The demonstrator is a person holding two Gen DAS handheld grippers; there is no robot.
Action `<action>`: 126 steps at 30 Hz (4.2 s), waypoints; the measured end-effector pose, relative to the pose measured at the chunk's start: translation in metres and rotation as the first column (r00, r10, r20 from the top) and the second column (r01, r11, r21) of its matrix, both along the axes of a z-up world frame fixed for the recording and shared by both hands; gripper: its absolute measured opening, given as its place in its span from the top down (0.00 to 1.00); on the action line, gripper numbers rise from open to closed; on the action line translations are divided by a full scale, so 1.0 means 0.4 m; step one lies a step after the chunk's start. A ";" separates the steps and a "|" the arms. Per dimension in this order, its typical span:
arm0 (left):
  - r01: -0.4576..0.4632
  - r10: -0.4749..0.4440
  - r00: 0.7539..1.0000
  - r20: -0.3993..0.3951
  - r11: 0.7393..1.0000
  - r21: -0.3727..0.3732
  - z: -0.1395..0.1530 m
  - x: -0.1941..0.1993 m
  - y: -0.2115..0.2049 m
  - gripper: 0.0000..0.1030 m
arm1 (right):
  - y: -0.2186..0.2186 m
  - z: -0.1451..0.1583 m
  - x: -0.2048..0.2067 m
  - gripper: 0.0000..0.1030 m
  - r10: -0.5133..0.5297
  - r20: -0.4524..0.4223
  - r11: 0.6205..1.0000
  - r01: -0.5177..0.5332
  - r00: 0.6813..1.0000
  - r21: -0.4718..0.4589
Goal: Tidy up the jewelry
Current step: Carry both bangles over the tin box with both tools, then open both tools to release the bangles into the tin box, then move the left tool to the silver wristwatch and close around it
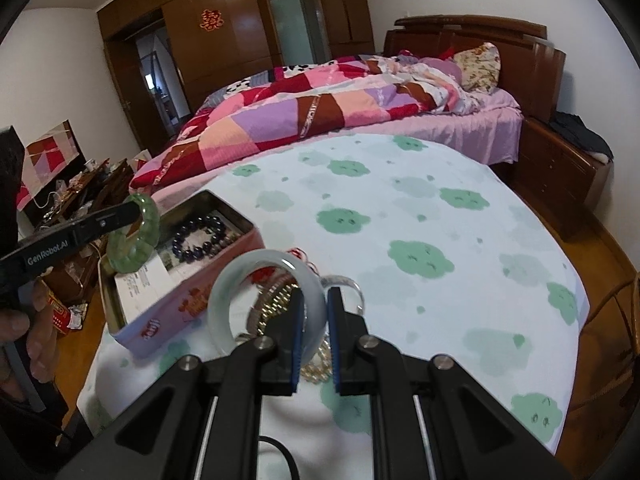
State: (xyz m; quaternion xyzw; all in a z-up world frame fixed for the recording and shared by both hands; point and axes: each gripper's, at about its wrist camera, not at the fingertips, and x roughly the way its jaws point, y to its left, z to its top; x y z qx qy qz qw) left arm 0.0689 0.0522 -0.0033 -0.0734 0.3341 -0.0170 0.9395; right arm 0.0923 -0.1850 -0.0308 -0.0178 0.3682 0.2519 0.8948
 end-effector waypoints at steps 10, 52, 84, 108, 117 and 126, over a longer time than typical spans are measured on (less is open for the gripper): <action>-0.061 0.060 0.998 -0.023 0.998 -0.011 -0.024 0.010 0.059 0.93 | 0.087 0.032 0.020 0.87 0.062 0.015 0.998 -0.062 0.998 -0.023; -0.136 0.135 0.984 -0.118 0.991 0.000 -0.116 0.070 0.167 0.93 | 0.358 -0.043 0.065 0.87 0.193 -0.054 0.970 -0.199 0.980 -0.137; -0.125 0.136 0.969 -0.204 0.990 0.066 -0.187 0.109 0.160 0.92 | 0.372 -0.086 0.082 0.86 0.187 -0.087 0.959 -0.201 0.979 -0.199; -0.120 0.118 0.988 -0.102 0.993 -0.013 -0.109 0.016 0.120 0.36 | 0.168 -0.026 0.035 0.37 0.111 -0.058 0.992 -0.114 0.992 -0.046; -0.015 0.016 0.999 -0.044 0.999 0.043 -0.068 -0.038 -0.022 0.36 | -0.023 -0.055 0.002 0.30 -0.048 -0.062 0.998 0.046 0.997 -0.048; 0.120 -0.113 0.990 -0.079 0.989 0.085 -0.101 -0.061 -0.191 0.36 | -0.082 -0.134 -0.011 0.27 -0.126 -0.077 0.990 0.121 0.989 -0.068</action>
